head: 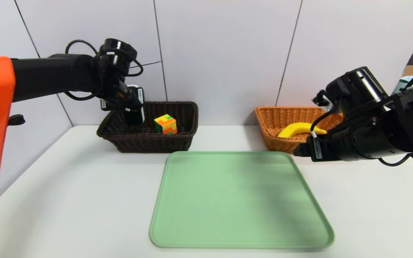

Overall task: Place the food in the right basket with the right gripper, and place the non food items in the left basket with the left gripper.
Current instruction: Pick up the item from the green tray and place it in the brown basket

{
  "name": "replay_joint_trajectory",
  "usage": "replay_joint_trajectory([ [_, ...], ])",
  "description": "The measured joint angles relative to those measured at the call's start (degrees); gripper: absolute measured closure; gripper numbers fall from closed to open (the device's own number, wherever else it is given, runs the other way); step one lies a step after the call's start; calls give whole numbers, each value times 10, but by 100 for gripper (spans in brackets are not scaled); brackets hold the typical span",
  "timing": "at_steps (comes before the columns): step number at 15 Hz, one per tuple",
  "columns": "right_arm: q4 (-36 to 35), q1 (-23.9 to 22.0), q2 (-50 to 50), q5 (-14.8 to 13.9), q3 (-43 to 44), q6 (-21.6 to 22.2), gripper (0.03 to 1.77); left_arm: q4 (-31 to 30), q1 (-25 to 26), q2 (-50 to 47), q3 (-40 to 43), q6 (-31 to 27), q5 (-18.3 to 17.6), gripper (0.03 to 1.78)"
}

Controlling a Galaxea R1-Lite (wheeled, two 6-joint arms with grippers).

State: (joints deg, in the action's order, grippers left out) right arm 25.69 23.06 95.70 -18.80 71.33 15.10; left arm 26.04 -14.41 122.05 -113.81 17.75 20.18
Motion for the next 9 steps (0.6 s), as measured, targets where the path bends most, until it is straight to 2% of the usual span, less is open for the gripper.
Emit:
replay_joint_trajectory([
  [4, 0, -1, 2, 1, 0, 0, 10, 0, 0, 21, 0, 4, 0, 98],
  [9, -1, -2, 5, 1, 1, 0, 10, -2, 1, 28, 0, 4, -1, 57],
])
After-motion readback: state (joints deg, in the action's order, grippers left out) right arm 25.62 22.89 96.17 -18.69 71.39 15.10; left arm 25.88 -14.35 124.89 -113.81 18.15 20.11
